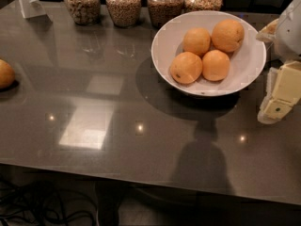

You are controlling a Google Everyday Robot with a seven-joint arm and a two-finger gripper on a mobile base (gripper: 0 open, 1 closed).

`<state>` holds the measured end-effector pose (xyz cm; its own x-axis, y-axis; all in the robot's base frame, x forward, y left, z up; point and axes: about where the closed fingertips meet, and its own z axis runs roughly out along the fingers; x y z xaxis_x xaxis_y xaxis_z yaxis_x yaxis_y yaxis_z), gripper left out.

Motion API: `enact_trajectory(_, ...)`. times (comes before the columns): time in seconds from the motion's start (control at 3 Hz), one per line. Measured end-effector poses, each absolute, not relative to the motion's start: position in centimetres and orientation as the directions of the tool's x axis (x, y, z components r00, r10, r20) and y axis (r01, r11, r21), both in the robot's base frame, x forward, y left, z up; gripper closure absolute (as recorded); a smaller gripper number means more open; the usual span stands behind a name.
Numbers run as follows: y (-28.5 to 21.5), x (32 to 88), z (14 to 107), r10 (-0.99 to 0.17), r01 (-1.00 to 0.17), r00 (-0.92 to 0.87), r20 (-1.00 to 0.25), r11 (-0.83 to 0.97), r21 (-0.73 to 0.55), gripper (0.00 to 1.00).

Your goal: Pick orange from white bowl

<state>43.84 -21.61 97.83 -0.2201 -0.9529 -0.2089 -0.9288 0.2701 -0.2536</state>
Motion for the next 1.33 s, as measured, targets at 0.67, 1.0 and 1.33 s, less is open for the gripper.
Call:
enact_trajectory(0.67, -21.3, 44.8, 98.4, -0.962, -0.921, -0.169, -0.216, 0.232, -0.312, 0.00)
enact_trajectory(1.0, -20.7, 47.7, 98.6, -0.975, -0.897, -0.039, -0.220, 0.131, -0.422, 0.00)
enact_trajectory(1.33, -19.8, 52.6, 99.2, -0.969, -0.843, 0.140, -0.203, -0.009, -0.538, 0.00)
